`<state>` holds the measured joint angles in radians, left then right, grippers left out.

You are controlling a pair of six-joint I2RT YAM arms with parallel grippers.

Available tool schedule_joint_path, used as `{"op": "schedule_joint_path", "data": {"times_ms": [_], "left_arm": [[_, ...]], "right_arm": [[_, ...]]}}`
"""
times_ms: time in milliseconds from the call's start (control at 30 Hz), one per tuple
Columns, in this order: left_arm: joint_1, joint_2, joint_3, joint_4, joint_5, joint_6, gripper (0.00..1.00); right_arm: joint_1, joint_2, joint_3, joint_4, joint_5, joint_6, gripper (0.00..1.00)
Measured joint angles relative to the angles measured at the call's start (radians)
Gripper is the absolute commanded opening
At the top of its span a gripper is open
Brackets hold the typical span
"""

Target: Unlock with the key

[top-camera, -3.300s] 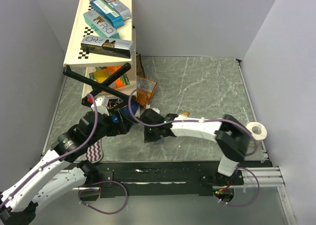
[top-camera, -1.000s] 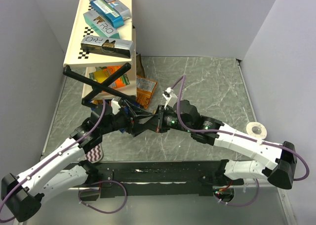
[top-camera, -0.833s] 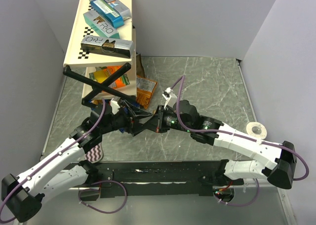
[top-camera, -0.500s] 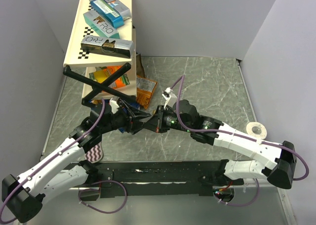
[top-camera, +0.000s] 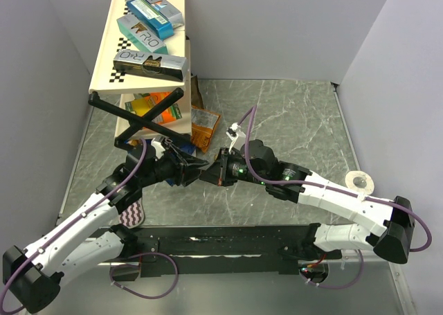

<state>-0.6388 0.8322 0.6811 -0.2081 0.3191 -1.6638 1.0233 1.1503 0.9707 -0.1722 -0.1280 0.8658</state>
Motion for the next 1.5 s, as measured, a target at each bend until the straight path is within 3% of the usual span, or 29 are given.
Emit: {"op": "schedule_joint_path", "data": {"times_ms": [300, 700, 833, 867, 1000, 1100, 1233, 1500], "left_arm": [[0.003, -0.019, 0.0, -0.014, -0.014, 0.002, 0.34], [0.003, -0.026, 0.0, -0.029, -0.029, 0.006, 0.01], [0.003, -0.026, 0.0, -0.038, -0.03, 0.021, 0.01], [0.003, -0.026, 0.002, -0.044, -0.032, 0.026, 0.01], [0.002, -0.029, 0.01, -0.045, -0.045, 0.057, 0.01], [0.004, -0.06, 0.01, -0.039, -0.087, 0.098, 0.01], [0.005, -0.135, -0.005, 0.02, -0.124, 0.138, 0.01], [0.005, -0.199, -0.072, 0.179, -0.13, 0.183, 0.01]], "right_arm": [[0.0, 0.0, 0.0, 0.002, -0.006, 0.008, 0.0], [0.0, -0.004, 0.0, 0.006, -0.013, 0.012, 0.0], [0.0, -0.009, -0.001, 0.004, -0.011, 0.012, 0.0], [0.0, -0.01, -0.002, 0.002, -0.01, 0.012, 0.02], [0.0, -0.026, -0.012, 0.001, 0.007, 0.022, 0.45], [0.0, -0.075, -0.041, 0.001, 0.019, 0.035, 0.61], [0.0, -0.143, -0.072, 0.009, 0.038, 0.053, 0.67], [0.0, -0.138, -0.074, 0.107, 0.024, 0.094, 0.64]]}}
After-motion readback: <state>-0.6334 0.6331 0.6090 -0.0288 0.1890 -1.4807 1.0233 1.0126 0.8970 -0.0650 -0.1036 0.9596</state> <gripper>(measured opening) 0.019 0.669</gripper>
